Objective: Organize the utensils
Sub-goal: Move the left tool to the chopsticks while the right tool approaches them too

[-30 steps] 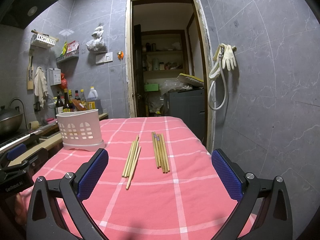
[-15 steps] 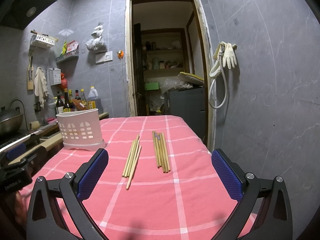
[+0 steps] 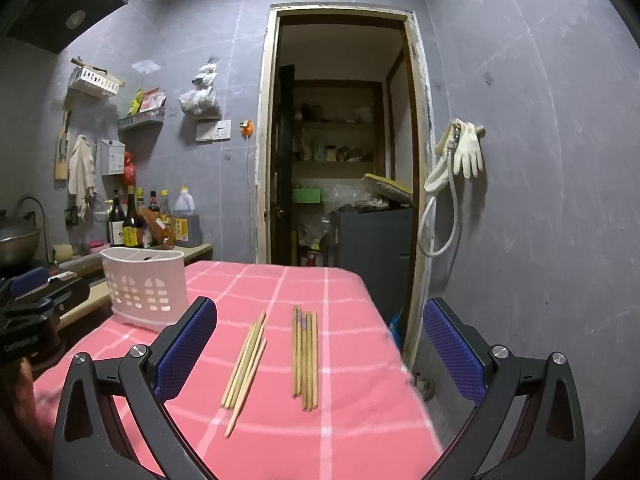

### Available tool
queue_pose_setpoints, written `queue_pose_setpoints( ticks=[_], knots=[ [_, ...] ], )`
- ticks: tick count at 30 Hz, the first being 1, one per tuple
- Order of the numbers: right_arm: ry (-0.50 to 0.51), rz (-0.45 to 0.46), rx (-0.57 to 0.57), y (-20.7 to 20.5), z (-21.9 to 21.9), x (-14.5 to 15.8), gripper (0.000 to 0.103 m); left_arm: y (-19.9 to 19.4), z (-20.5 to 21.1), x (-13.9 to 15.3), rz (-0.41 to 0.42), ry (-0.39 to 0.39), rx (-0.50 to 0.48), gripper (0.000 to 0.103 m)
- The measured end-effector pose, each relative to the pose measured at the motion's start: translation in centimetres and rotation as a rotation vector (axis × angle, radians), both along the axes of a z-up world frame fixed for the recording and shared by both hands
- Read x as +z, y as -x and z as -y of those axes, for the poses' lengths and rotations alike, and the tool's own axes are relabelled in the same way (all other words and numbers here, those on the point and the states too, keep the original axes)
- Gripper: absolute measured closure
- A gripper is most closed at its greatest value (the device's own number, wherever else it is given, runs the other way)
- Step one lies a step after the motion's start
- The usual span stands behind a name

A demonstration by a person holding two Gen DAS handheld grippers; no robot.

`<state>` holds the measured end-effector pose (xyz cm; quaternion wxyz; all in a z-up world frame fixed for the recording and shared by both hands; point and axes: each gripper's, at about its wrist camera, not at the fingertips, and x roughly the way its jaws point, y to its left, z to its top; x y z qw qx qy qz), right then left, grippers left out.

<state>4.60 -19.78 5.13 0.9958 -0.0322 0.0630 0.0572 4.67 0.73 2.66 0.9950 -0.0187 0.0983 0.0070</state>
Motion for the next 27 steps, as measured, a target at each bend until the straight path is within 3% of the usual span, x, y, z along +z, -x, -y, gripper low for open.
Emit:
queue_pose_setpoints(
  ticks=[11,22,27],
  knots=[
    [0.010,-0.067,-0.010,-7.3,1.7,2.5,0.000,-6.5,1.7,1.6,-0.091,0.004,-0.065,0.005],
    [-0.014,-0.231,0.082,-15.4,2.1,0.8,0.000,-13.4,3.9,-1.2,-0.278,0.011,-0.152,0.005],
    [-0.005,-0.301,0.114,-17.5,1.9,-0.6,0.014,-15.5,4.7,-2.9,-0.344,0.007,-0.186,0.006]
  ],
)
